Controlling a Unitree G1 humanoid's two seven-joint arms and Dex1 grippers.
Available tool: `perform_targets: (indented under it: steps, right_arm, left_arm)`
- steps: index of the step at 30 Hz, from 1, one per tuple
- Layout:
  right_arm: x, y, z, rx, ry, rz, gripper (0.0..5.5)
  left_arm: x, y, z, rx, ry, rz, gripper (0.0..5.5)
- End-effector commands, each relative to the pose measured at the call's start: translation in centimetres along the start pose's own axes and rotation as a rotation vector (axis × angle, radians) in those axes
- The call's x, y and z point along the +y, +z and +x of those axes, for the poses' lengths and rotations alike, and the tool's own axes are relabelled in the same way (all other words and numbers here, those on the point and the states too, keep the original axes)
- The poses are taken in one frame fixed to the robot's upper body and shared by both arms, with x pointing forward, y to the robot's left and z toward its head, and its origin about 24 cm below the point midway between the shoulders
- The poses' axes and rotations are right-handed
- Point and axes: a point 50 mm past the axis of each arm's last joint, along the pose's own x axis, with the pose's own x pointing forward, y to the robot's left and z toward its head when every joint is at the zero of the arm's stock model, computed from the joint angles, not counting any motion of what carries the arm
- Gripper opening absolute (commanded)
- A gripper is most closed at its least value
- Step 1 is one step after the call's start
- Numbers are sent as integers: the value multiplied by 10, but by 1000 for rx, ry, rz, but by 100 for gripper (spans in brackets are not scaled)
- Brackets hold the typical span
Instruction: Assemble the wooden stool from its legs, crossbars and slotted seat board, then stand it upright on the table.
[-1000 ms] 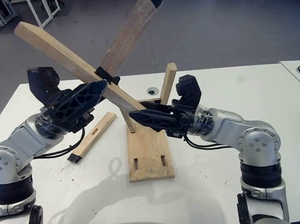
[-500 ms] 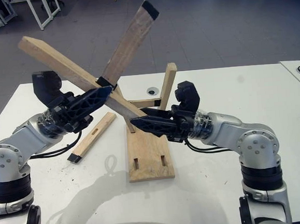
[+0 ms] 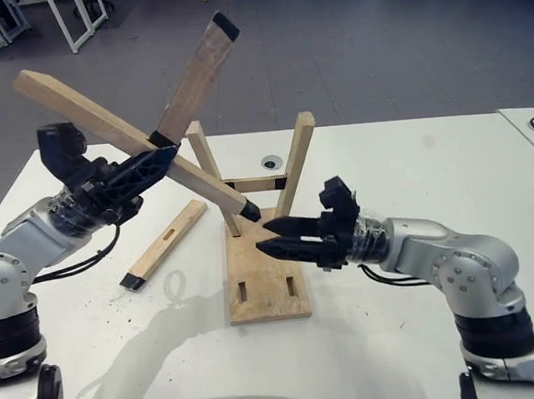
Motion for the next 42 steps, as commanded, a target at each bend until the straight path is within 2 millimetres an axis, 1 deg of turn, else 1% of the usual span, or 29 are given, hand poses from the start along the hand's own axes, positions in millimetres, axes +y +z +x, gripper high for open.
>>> perform_targets:
  steps: [1, 4, 9, 12, 14, 17, 23, 28, 33, 39, 42]
  right_arm:
    - [-10, -29, -9, 211, -117, -99, 293]
    - [-19, -47, -10, 325, -184, -185, 293]
    - [-22, -69, -6, 419, -192, -225, 293]
    - [-24, -83, -8, 475, -212, -247, 293]
    - [-27, -87, -9, 496, -224, -262, 293]
    - [-29, -94, -9, 521, -228, -270, 293]
    - [-29, -102, -9, 539, -225, -267, 293]
    - [-30, -104, -10, 548, -228, -270, 293]
    - [-30, -106, -11, 557, -232, -273, 293]
    - [-30, -111, -13, 564, -256, -278, 293]
    - [-27, -114, -13, 538, -262, -246, 293]
  left_arm:
    - [0, -18, -6, 209, -3, 142, 204]
    - [5, -39, -7, 310, 1, 231, 204]
    - [-2, -66, -7, 395, -55, 229, 204]
    - [2, -77, -8, 452, -63, 253, 204]
    - [6, -81, -5, 472, -68, 276, 204]
    - [6, -84, -1, 489, -96, 283, 204]
    - [7, -93, -2, 527, -115, 275, 204]
    - [15, -97, -3, 562, -96, 305, 204]
    - [25, -106, -6, 608, -88, 293, 204]
    - [15, -123, -18, 727, -46, 421, 204]
    - [12, -133, -24, 776, -8, 419, 204]
